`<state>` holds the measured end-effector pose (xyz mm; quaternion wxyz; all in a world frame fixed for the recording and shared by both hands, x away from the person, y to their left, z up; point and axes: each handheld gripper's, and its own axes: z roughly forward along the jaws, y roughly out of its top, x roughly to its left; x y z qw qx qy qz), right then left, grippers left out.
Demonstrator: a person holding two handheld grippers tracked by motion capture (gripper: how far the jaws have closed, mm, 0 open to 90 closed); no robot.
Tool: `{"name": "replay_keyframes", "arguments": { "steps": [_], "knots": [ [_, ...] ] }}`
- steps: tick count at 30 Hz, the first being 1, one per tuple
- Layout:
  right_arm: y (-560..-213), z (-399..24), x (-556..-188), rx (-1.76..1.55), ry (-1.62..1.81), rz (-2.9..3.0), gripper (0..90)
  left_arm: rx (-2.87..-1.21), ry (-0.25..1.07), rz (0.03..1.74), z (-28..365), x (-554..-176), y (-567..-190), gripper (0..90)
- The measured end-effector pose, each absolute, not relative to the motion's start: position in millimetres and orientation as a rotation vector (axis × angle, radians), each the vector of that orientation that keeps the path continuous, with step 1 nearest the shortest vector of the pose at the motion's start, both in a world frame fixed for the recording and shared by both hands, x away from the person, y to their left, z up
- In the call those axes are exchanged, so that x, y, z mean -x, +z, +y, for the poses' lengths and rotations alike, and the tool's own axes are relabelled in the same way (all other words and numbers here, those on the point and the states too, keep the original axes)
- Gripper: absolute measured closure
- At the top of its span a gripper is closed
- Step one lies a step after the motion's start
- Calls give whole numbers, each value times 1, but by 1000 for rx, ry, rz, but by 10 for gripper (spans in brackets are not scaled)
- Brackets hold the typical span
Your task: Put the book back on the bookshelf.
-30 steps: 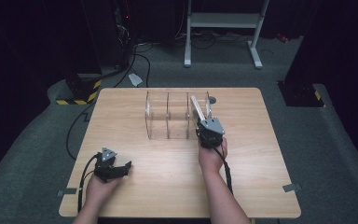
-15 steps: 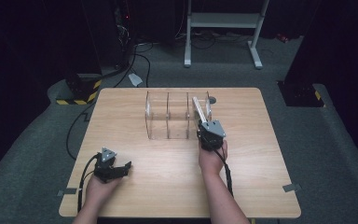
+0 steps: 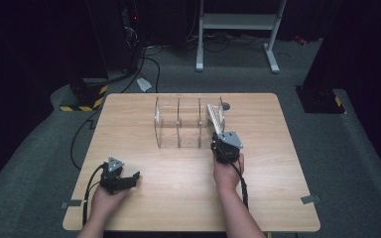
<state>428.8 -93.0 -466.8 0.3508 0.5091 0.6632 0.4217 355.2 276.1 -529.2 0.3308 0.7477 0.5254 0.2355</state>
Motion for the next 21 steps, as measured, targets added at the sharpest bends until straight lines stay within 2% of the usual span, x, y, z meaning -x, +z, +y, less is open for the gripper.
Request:
{"name": "replay_keyframes", "arguments": {
  "steps": [10,13,21],
  "knots": [
    [-461,-99,-420,-1318,1088,1744,680,-1955,616,1374,276,-355,-529,193],
    [-460,-100,-418,-1321,1090,1742,747,-1955,616,1374,276,-355,-529,193],
    [-460,-93,-422,-1288,1087,1690,755,-1955,615,1374,276,-355,-529,193]
  ]
}}
